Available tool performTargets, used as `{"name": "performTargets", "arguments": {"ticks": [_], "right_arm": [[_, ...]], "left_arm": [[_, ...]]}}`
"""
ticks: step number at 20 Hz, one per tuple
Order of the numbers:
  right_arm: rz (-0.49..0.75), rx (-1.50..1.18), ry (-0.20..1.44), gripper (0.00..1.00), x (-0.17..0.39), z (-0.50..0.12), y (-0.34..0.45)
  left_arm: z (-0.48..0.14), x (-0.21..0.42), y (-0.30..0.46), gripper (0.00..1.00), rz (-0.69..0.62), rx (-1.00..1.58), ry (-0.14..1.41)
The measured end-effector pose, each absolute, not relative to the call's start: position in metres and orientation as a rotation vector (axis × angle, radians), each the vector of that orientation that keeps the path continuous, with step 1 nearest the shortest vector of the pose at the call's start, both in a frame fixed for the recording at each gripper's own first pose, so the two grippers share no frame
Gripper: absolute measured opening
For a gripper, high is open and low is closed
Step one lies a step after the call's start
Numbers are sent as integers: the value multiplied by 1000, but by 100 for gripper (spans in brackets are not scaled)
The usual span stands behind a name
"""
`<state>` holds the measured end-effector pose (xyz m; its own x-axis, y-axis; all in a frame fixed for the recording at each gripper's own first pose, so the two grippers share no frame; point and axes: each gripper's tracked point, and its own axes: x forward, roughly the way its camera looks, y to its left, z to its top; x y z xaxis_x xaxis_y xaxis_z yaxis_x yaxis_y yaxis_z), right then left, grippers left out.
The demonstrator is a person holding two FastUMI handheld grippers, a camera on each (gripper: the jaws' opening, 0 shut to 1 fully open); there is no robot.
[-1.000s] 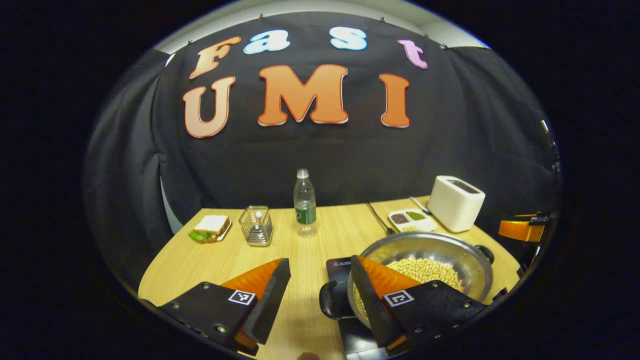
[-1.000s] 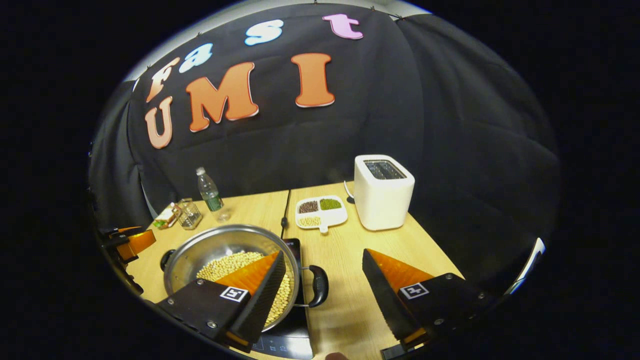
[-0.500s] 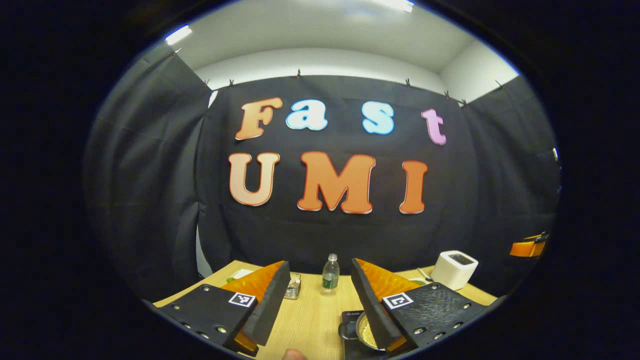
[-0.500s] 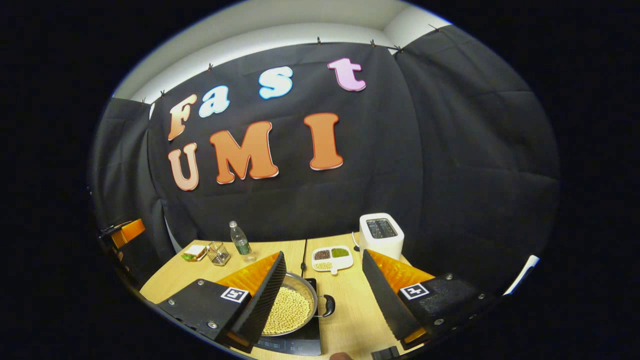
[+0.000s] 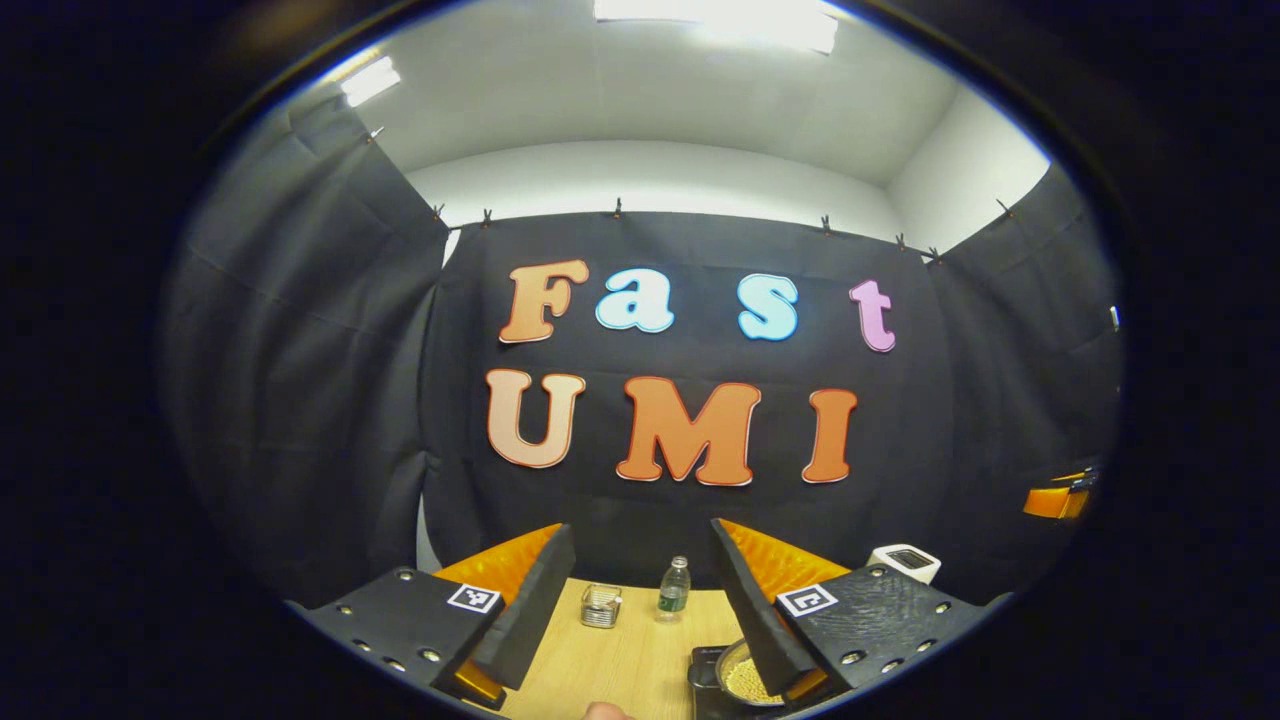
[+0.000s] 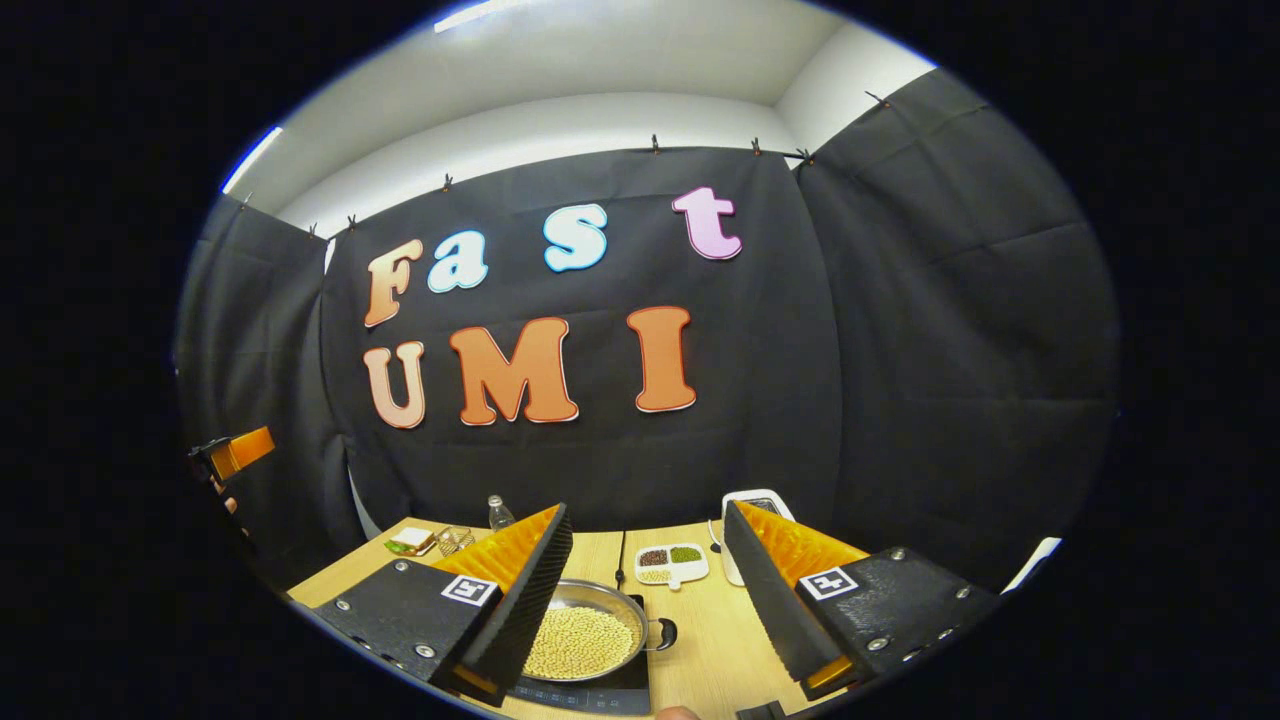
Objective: First push the handle of the pot to place it horizontally, then grasp the pot with both hands and set it on the induction cooktop.
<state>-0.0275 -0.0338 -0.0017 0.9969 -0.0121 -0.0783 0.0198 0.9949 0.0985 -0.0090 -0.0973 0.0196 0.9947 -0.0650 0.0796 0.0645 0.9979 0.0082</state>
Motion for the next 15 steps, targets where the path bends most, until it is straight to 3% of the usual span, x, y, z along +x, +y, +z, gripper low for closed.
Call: {"name": "performTargets", "arguments": {"ticks": [4,15], "right_arm": [[-15,110,80,94,-32,-4,-38],[-39,123,79,94,-33,-10,-53]], "left_arm": [[8,-15,-115,84,-141,-8,-30],[11,-17,-131,85,-174,-33,-30]]}}
